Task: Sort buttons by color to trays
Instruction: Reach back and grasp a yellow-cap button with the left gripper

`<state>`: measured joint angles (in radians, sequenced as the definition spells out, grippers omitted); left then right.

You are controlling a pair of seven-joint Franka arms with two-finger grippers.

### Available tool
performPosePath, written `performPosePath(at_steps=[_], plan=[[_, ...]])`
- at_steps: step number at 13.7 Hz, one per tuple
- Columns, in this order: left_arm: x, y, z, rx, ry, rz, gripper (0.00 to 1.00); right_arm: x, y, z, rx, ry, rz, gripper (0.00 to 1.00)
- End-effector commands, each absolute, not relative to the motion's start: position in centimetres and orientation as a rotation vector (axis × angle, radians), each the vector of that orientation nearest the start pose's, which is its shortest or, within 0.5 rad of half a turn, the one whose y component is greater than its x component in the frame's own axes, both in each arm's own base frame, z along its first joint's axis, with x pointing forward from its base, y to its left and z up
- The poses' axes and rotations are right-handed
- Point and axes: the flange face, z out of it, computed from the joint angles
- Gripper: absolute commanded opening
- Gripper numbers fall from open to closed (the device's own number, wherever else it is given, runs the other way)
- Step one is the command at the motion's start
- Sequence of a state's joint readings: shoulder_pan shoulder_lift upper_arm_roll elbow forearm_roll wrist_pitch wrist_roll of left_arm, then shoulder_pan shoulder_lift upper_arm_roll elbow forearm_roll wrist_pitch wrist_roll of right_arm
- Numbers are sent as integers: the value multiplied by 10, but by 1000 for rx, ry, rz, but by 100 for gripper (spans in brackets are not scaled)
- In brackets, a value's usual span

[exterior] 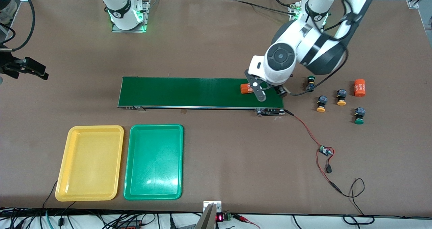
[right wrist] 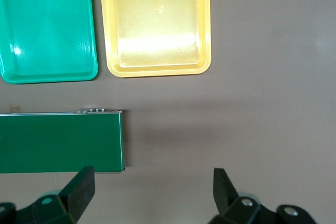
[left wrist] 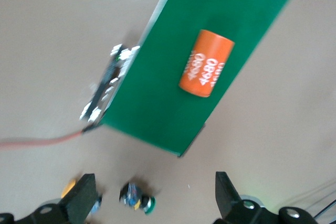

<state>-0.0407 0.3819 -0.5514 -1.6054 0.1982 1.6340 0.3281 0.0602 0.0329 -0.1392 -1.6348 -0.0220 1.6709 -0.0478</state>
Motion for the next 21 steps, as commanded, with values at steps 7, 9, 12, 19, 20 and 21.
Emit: performPosePath(at_steps=[7, 9, 12, 19, 20, 21], plan=[[631, -92, 422, -3023, 584, 460, 100, 571, -38, 581, -3177, 5, 5, 100], [634, -78, 410, -3014, 552, 489, 100, 574, -34, 592, -3183, 11, -39, 100], [632, -53, 382, -3020, 299, 556, 100, 574, -38, 591, -3172, 35, -27, 100], [564, -6, 261, -3078, 197, 444, 100, 580, -36, 587, -3161, 34, -65, 100], [554, 0, 245, -3101, 183, 383, 100, 581, -38, 586, -3158, 39, -60, 100], [546, 4, 232, -3122, 178, 333, 100, 580, -37, 586, -3153, 40, -58, 100]])
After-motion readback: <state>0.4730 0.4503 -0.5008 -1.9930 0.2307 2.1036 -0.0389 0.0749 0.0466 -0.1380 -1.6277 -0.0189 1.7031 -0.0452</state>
